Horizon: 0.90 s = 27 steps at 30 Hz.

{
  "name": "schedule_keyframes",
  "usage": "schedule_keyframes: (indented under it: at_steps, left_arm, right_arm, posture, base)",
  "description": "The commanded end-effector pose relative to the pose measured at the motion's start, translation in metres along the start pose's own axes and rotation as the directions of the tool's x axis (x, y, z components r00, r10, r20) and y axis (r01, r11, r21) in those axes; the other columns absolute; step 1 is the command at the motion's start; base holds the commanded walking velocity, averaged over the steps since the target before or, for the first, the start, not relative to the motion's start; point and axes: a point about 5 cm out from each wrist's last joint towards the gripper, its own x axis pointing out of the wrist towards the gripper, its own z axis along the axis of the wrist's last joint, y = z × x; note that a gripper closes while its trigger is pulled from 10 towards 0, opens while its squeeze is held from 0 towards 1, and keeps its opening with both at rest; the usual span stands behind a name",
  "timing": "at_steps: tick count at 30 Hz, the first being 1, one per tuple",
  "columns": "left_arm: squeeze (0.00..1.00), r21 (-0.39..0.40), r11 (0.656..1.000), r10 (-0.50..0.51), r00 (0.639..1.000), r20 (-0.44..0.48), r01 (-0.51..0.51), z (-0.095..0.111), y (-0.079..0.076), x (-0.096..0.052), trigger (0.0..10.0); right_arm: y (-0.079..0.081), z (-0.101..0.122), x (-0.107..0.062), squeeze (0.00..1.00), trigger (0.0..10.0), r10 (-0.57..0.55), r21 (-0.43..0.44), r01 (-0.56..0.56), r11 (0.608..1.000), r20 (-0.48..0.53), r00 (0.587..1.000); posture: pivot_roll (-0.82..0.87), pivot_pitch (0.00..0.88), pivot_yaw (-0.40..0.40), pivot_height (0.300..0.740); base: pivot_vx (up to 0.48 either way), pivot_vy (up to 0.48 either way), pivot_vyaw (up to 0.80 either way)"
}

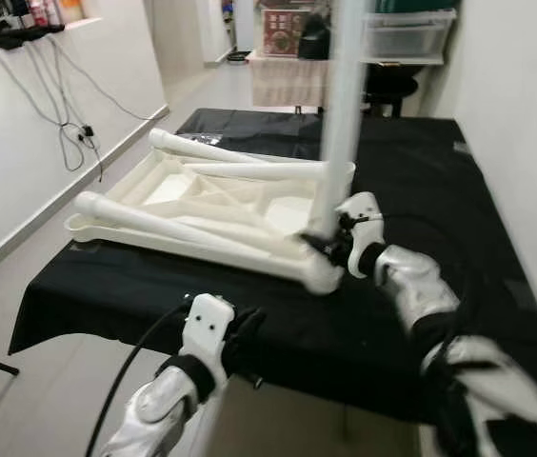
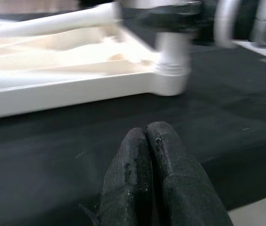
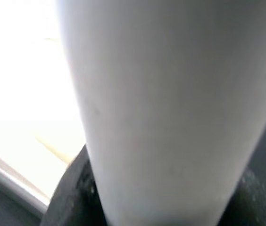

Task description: Building children table

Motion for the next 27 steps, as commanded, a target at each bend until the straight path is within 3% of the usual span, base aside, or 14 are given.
schedule_keyframes:
  at_steps: [1, 5, 12, 13, 14, 15, 16, 17, 18, 19, 23, 25, 26, 27]
  left_arm:
    - [0.0, -0.004, 1.0, -0.001, 1.0, -0.016, 0.001, -0.001, 0.003, -0.003, 10.0]
    - [0.0, -0.014, 1.0, -0.027, 0.999, -0.021, 0.027, -0.001, 0.003, 0.0, 10.0]
    - [0.0, -0.014, 1.0, -0.018, 1.0, -0.017, 0.018, -0.001, 0.004, 0.001, 10.0]
    - [0.0, -0.013, 1.0, -0.001, 1.0, -0.011, 0.001, 0.0, 0.005, 0.002, 10.0]
    - [0.0, -0.013, 1.0, -0.001, 1.0, -0.011, 0.001, 0.0, 0.005, 0.002, 10.0]
    - [0.0, -0.013, 1.0, 0.002, 1.0, -0.01, -0.002, 0.0, 0.006, 0.002, 10.0]
    - [0.0, -0.013, 1.0, 0.002, 1.0, -0.01, -0.002, 0.0, 0.006, 0.002, 10.0]
    - [0.0, -0.014, 1.0, 0.0, 1.0, -0.011, -0.001, 0.0, 0.006, 0.002, 10.0]
    - [0.0, -0.014, 1.0, 0.0, 1.0, -0.011, -0.001, 0.0, 0.006, 0.002, 10.0]
    - [0.0, -0.015, 1.0, -0.002, 1.0, -0.011, 0.001, 0.0, 0.006, 0.003, 10.0]
    - [0.0, -0.013, 1.0, -0.005, 1.0, -0.013, 0.005, 0.0, 0.005, 0.004, 10.0]
    - [0.0, -0.011, 1.0, -0.005, 1.0, -0.014, 0.005, -0.001, 0.006, 0.004, 10.0]
    - [0.0, -0.008, 1.0, -0.004, 1.0, -0.014, 0.004, -0.001, 0.006, 0.005, 10.0]
    - [0.0, -0.004, 1.0, -0.001, 1.0, -0.014, 0.001, -0.001, 0.007, 0.005, 10.0]
  right_arm:
    - [0.003, -0.061, -0.04, 0.0, 0.0, -0.037, 0.064, 0.055, 0.996, -0.254, 0.966]
    - [-0.014, -0.054, -0.044, 0.0, 0.0, -0.098, -0.017, 0.097, 0.995, -0.216, 0.971]
    - [-0.006, -0.041, -0.037, 0.0, 0.0, -0.081, -0.027, 0.078, 0.997, -0.171, 0.982]
    - [0.011, -0.032, -0.038, 0.0, 8.1, -0.071, -0.044, 0.065, 0.997, -0.167, 0.983]
    - [0.011, -0.032, -0.038, 0.0, 8.1, -0.071, -0.044, 0.065, 0.997, -0.167, 0.983]
    - [0.02, -0.028, -0.036, 0.0, 10.0, -0.03, -0.04, 0.024, 0.999, -0.16, 0.987]
    - [0.02, -0.028, -0.036, 0.0, 10.0, -0.03, -0.04, 0.024, 0.999, -0.16, 0.987]
    - [0.028, -0.021, -0.036, 0.28, 10.0, 0.018, -0.022, -0.022, 1.0, -0.135, 0.991]
    - [0.028, -0.021, -0.036, 0.28, 10.0, 0.018, -0.022, -0.022, 1.0, -0.135, 0.991]
    - [0.034, -0.015, -0.035, 1.0, 10.0, 0.075, 0.003, -0.075, 0.997, -0.105, 0.992]
    - [0.041, 0.002, -0.021, 1.0, 10.0, 0.22, 0.064, -0.22, 0.974, -0.004, 0.975]
    - [0.041, 0.01, -0.013, 0.88, 10.0, 0.287, 0.071, -0.29, 0.955, 0.044, 0.957]
    - [0.041, 0.018, -0.006, 0.26, 10.0, 0.366, 0.052, -0.37, 0.928, 0.076, 0.928]
    - [0.039, 0.023, 0.0, 0.0, 10.0, 0.456, 0.036, -0.46, 0.887, 0.081, 0.886]
  posture:
    - [-0.07, 0.084, 0.009, 0.74]
    - [-0.07, 0.075, 0.011, 0.74]
    - [-0.06, 0.071, 0.008, 0.74]
    - [-0.06, 0.067, 0.007, 0.74]
    - [-0.06, 0.067, 0.007, 0.74]
    - [-0.06, 0.065, 0.006, 0.74]
    - [-0.06, 0.065, 0.006, 0.74]
    - [-0.06, 0.061, 0.007, 0.74]
    - [-0.06, 0.061, 0.007, 0.74]
    - [-0.06, 0.061, 0.007, 0.74]
    - [-0.05, 0.052, 0.014, 0.74]
    - [-0.05, 0.049, 0.016, 0.74]
    - [-0.04, 0.044, 0.018, 0.74]
    - [-0.04, 0.041, 0.017, 0.74]
  base:
    - [0.0, 0.0, 0.0]
    - [0.0, 0.0, 0.0]
    - [0.0, 0.0, 0.0]
    - [0.0, 0.0, 0.0]
    - [0.0, 0.0, 0.0]
    - [0.0, 0.0, 0.0]
    - [0.0, 0.0, 0.0]
    - [0.0, 0.0, 0.0]
    - [0.0, 0.0, 0.0]
    - [0.0, 0.0, 0.0]
    - [0.0, 0.0, 0.0]
    - [0.0, 0.0, 0.0]
    - [0.0, 0.0, 0.0]
    - [0.0, 0.0, 0.0]
